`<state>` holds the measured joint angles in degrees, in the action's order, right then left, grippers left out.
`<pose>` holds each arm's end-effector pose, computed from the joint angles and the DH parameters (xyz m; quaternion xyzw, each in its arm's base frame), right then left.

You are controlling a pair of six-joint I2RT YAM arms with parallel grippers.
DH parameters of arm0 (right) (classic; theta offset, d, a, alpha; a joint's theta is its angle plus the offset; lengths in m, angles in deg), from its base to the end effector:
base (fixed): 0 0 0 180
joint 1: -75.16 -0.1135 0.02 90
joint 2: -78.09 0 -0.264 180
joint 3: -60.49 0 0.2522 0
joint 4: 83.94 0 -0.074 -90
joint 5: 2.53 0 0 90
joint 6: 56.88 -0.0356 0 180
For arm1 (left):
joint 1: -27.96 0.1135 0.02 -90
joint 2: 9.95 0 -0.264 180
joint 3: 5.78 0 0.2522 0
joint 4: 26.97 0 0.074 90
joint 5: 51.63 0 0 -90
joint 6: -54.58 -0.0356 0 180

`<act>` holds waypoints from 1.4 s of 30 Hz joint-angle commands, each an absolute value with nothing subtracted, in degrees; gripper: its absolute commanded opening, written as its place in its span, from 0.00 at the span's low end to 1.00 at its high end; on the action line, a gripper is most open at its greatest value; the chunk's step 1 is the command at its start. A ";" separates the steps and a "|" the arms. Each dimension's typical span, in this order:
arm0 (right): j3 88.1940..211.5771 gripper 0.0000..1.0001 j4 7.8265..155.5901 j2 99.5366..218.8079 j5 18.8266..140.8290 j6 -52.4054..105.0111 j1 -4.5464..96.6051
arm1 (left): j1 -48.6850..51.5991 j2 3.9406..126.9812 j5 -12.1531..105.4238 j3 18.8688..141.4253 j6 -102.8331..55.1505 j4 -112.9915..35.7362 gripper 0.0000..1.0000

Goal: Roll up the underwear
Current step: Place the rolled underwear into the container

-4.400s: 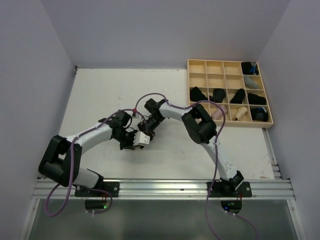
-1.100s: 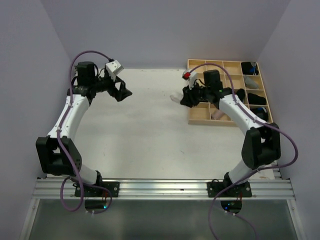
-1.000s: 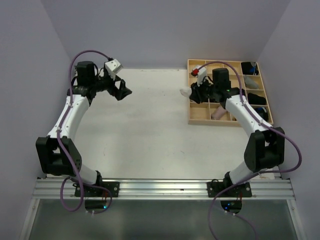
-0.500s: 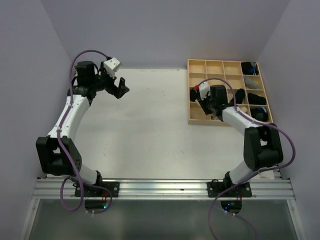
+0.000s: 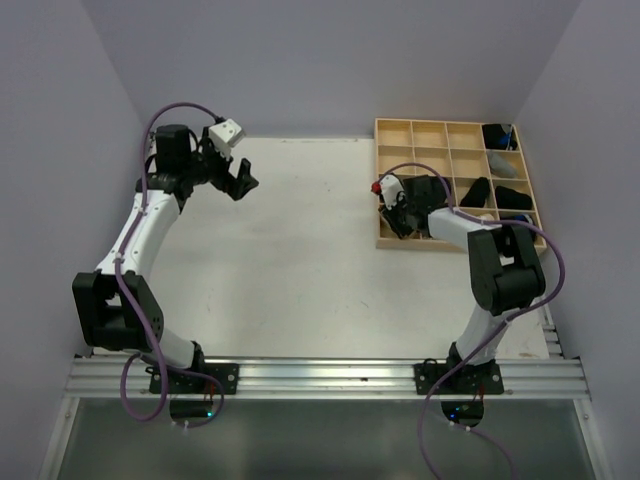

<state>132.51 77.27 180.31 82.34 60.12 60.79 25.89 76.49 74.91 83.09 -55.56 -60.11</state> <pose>0.3534 0.0938 0.1621 -0.3452 0.8698 0.0032 0.3524 0.3428 -0.0336 0.3353 0.3111 0.7800 -0.1953 0.5066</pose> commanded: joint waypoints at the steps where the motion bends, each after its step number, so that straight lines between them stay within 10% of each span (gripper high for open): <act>1: 136.99 0.00 73.35 182.06 77.20 60.98 60.39 | 25.67 77.41 75.20 84.18 -57.56 -62.61 1.00; 7: 141.91 0.02 64.21 185.31 73.49 58.52 60.39 | 25.67 78.91 75.90 85.67 -58.54 -65.34 1.00; 11: 142.54 0.31 61.65 184.53 74.46 57.55 60.48 | 25.67 79.35 76.17 86.20 -59.06 -66.39 1.00; 31: 159.38 0.97 46.90 173.63 71.66 53.42 64.43 | 26.02 86.37 68.19 96.37 -46.68 -69.03 1.00; 42: 156.71 0.99 46.09 171.26 56.26 43.84 64.43 | 27.96 87.71 70.47 95.36 -46.85 -69.48 1.00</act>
<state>160.42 46.95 172.83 60.55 47.42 64.52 27.57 89.08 71.32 97.76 -48.00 -69.96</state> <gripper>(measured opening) 0.987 0.997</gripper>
